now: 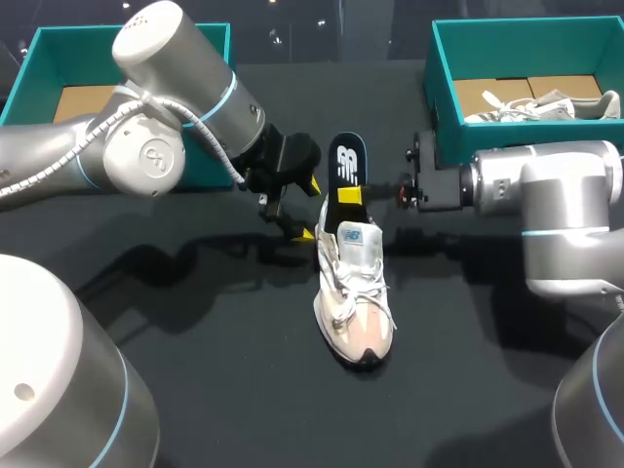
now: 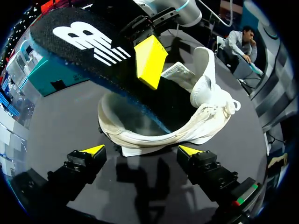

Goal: Take the shoe out of the shoebox, open the shoe tongue, remove and reinsert the insole, then place the shoe into the shoebox

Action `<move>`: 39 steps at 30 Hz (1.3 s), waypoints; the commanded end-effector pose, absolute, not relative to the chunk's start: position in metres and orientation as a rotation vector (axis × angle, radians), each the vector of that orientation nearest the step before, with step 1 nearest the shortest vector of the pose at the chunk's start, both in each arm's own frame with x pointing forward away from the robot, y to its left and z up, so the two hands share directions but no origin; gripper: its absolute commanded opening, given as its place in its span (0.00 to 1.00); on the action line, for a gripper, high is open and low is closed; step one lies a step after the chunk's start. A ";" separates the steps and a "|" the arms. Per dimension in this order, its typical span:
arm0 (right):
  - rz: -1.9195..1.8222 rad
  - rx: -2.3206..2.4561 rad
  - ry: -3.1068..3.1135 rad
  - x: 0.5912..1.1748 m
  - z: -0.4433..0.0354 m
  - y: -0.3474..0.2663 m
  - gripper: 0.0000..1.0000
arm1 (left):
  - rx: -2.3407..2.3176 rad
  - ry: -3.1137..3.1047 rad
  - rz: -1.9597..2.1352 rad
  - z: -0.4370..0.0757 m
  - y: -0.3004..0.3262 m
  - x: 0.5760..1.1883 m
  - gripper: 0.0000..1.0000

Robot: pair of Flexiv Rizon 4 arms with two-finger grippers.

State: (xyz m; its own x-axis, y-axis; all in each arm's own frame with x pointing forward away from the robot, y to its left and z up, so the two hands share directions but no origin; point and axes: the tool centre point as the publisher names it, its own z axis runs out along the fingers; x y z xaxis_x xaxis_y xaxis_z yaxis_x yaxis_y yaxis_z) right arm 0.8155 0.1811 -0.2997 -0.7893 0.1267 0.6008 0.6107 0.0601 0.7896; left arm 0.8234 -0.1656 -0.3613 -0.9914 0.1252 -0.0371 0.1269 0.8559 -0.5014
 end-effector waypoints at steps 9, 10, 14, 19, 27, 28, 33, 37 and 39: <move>-1.682 -0.805 -1.879 0.795 -0.336 0.180 0.00 | 0.207 3.024 -0.815 -0.362 -0.166 0.824 1.00; -1.671 -0.814 -1.873 0.791 -0.338 0.180 0.00 | 0.207 3.024 -0.815 -0.362 -0.166 0.824 1.00; -1.634 -0.829 -1.862 0.781 -0.342 0.181 0.00 | 0.207 3.024 -0.815 -0.362 -0.166 0.824 1.00; -1.660 -0.792 -1.887 0.783 -0.328 0.185 0.29 | 0.207 3.024 -0.815 -0.362 -0.166 0.824 1.00; -1.708 -0.717 -1.953 0.797 -0.304 0.184 0.24 | 0.207 3.024 -0.815 -0.362 -0.166 0.824 1.00; -1.713 -0.715 -1.957 0.800 -0.303 0.183 0.24 | 0.207 3.024 -0.815 -0.362 -0.166 0.824 1.00; -1.720 -0.718 -1.943 0.814 -0.305 0.182 0.00 | 0.207 3.024 -0.815 -0.362 -0.166 0.824 1.00; -1.697 -0.738 -1.910 0.814 -0.317 0.183 0.00 | 0.207 3.024 -0.815 -0.362 -0.166 0.824 1.00; -1.677 -0.768 -1.882 0.809 -0.328 0.181 0.00 | 0.207 3.024 -0.815 -0.362 -0.166 0.824 1.00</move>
